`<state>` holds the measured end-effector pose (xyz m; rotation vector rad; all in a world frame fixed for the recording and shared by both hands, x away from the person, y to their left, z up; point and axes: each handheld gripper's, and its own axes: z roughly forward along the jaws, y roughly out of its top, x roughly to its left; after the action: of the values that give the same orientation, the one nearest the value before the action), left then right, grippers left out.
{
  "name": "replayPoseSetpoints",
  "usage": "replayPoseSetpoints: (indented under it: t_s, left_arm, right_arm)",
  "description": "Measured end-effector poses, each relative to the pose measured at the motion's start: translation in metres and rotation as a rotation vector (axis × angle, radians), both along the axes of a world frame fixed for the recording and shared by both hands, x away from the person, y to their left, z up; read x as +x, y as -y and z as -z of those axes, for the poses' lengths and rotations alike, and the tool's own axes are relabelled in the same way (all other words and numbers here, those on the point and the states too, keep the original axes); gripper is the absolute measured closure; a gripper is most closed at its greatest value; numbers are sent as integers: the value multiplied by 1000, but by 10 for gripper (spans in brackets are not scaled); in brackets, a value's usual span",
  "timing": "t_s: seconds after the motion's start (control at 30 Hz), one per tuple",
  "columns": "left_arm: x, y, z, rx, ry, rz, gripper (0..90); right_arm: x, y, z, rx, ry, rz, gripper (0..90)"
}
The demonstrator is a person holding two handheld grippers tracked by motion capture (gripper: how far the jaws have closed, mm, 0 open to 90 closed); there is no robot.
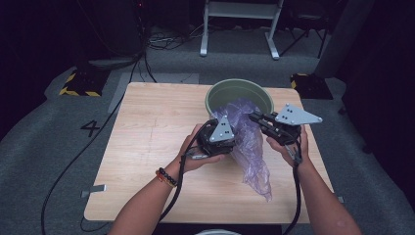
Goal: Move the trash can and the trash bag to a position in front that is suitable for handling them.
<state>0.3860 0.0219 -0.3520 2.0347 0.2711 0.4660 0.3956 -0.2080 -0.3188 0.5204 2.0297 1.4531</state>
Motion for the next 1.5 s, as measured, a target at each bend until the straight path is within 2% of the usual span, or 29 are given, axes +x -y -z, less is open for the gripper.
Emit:
replayPoseSetpoints:
  t_s: [0.07, 0.13, 0.2, 0.3, 0.37, 0.47, 0.6, 0.73, 0.8, 0.87, 0.93, 0.97, 1.0, 1.07, 1.2, 1.37, 1.47, 1.5]
  left_arm:
    - [0, -1, 0, 2, 15, -19, 831]
    - [1, -2, 0, -14, 15, -25, 897]
    - [2, -2, -1, -7, 22, -41, 900]
    - [2, -2, -1, 0, 26, -60, 900]
    - [3, -3, -1, -3, 24, -74, 900]
    - [5, -4, 0, -11, 19, -83, 900]
    - [6, -3, 0, -10, 24, -91, 900]
    - [6, -2, 0, -13, 29, -93, 900]
    - [6, -1, -1, -10, 31, -95, 900]
    - [6, -1, -2, -10, 33, -94, 900]
    - [6, -2, -2, -8, 36, -95, 900]
    - [6, -3, -2, -7, 35, -95, 900]
    - [6, -4, -2, -7, 34, -97, 900]
    - [7, -8, -3, -7, 29, -103, 900]
    - [9, -16, -2, -3, 23, -118, 900]
    - [12, -29, -1, -8, 15, -147, 900]
    - [14, -34, -1, -23, 1, -158, 900]
    - [14, -34, 0, -25, 1, -157, 900]
  right_arm:
    - [-2, 1, 0, 2, 1, -3, 795]
    - [-3, 2, 0, 12, -6, -3, 734]
    - [-6, 5, 0, 24, -13, -16, 676]
    - [-11, 9, 0, 27, -23, -22, 528]
    - [-16, 15, 1, 41, -31, -36, 472]
    - [-25, 21, 3, 49, -41, -62, 429]
    - [-36, 22, 7, 30, -65, -92, 351]
    - [-49, 17, 10, 33, -83, -147, 311]
    - [-52, 11, 13, 5, -97, -162, 293]
    - [-55, 6, 15, -23, -96, -161, 351]
    - [-56, 2, 17, -61, -76, -123, 570]
    - [-56, 2, 17, -71, -67, -116, 639]
    - [-56, 2, 17, -71, -58, -115, 720]
    - [-56, 5, 16, -57, -36, -104, 787]
    - [-57, 15, 11, -6, -14, -63, 826]
    - [-51, 30, 8, 29, 3, -9, 878]
    - [-48, 35, 9, 49, -21, -10, 881]
    - [-48, 35, 9, 46, -26, -10, 857]
